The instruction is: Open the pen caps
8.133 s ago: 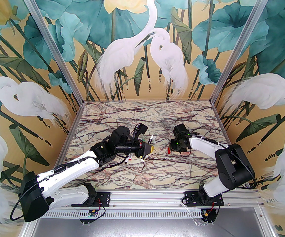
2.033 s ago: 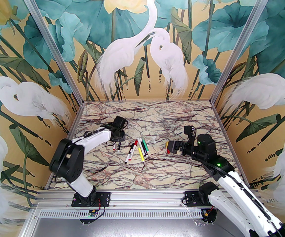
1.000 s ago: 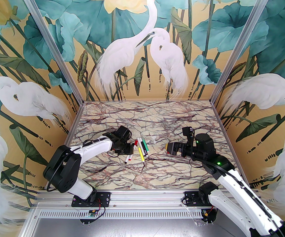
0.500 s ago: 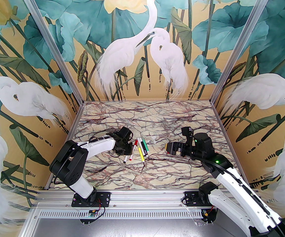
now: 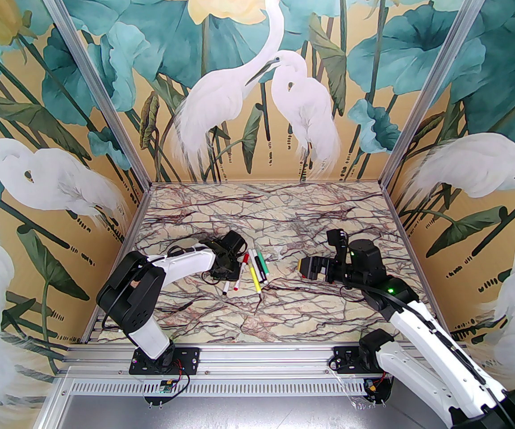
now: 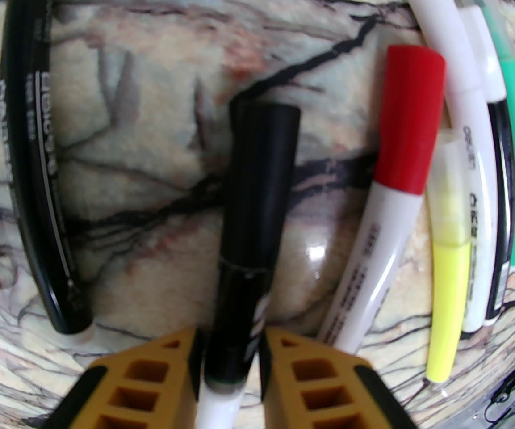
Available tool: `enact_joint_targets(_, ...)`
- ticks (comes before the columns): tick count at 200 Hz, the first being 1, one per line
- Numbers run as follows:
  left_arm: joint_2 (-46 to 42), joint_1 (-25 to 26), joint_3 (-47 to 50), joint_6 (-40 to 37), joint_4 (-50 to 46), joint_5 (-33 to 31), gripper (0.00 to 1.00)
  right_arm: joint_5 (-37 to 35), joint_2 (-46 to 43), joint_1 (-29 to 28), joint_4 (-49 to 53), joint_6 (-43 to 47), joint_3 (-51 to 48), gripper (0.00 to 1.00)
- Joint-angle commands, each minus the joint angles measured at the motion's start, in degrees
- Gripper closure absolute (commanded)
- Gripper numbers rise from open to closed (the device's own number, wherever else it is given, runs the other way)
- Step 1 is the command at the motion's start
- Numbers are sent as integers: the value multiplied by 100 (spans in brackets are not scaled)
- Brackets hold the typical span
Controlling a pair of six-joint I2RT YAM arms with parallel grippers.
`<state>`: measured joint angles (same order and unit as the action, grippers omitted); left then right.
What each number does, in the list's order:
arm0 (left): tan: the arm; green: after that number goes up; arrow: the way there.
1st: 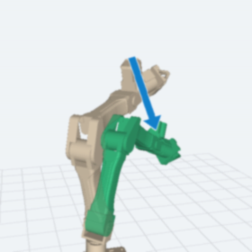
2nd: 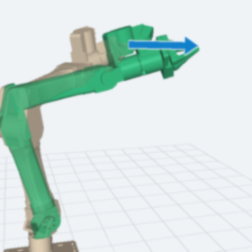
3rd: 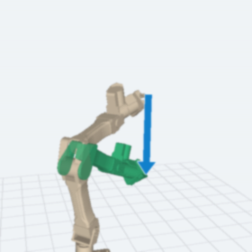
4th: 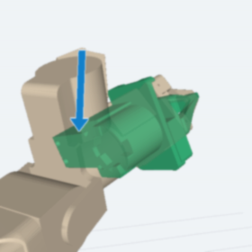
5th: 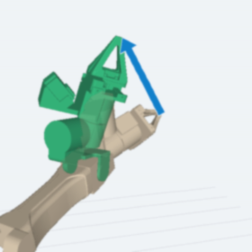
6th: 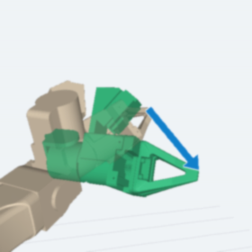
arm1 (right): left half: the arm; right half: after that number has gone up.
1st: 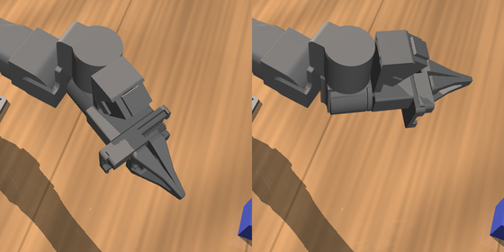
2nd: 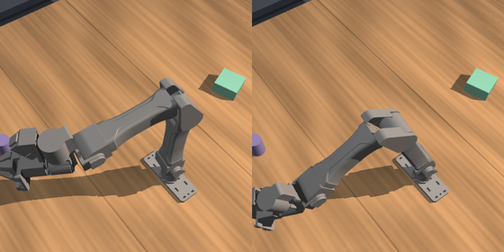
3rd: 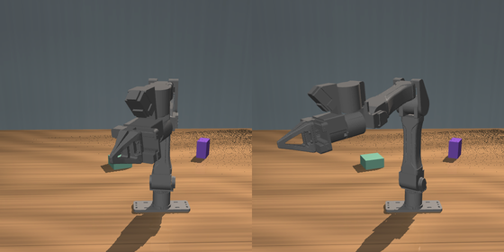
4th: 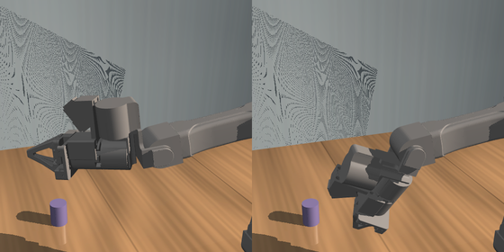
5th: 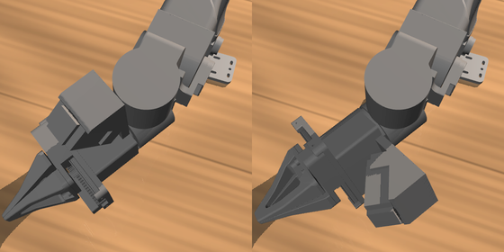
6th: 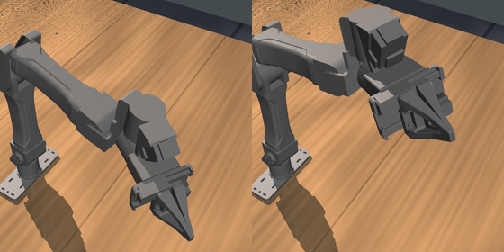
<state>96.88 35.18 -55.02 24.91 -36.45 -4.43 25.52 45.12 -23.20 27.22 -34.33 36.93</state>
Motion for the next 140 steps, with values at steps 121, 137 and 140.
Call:
enact_joint_targets(121, -2201, 43, -118, -546, 493, 2216, 83, -274, 189, -226, -237, -1123, 596, 28)
enact_joint_targets(137, -2377, 50, 51, -397, 1041, 2888, 84, -554, 345, -468, -170, -1187, 845, 32)
enact_joint_targets(140, -2406, 58, 91, -364, 1160, 3009, 84, -591, 369, -495, -155, -1194, 880, 33)
